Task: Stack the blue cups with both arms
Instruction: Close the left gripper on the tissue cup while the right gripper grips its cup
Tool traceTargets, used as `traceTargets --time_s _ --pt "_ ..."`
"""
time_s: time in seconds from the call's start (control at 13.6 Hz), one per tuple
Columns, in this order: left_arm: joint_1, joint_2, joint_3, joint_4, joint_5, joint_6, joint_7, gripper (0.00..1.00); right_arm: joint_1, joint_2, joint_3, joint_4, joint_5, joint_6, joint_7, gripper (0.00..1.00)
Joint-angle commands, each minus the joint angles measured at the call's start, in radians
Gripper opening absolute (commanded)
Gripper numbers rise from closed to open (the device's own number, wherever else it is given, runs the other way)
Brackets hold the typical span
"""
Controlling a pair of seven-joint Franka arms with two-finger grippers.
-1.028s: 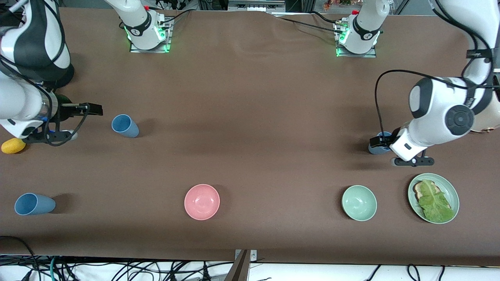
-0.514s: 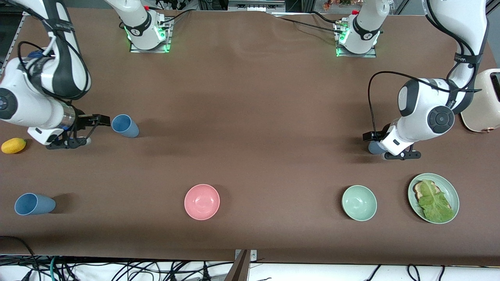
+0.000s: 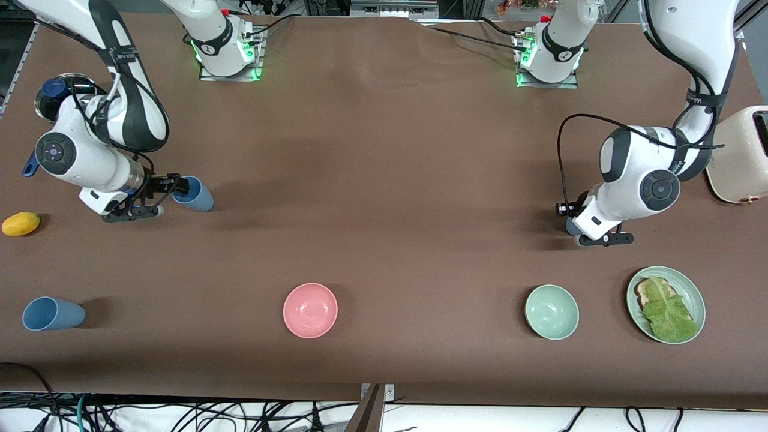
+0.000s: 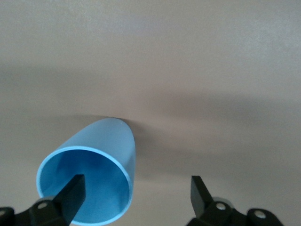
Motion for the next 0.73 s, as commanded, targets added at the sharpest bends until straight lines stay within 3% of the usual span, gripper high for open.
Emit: traceTargets --time_s 0.0,0.22,0.44,0.66 --pt "-0.008 0.000 0.002 0.008 -0.002 0.003 -0.001 0.00 -0.004 -0.001 0.003 -0.019 -0.001 0.022 -0.006 0.92" --pt "-0.011 0.000 0.002 0.037 -0.003 -0.008 -0.011 0.00 -0.004 0.025 0.003 -0.018 0.000 0.036 0.002 0.78" --pt "-0.044 0.000 0.001 0.071 -0.017 -0.017 -0.063 0.00 -0.004 0.028 0.003 -0.016 0.004 0.031 0.003 0.48" --pt "-0.176 0.020 -0.012 0.138 -0.090 -0.023 -0.305 0.00 -0.004 0.028 0.003 -0.016 0.007 0.027 0.003 0.21"
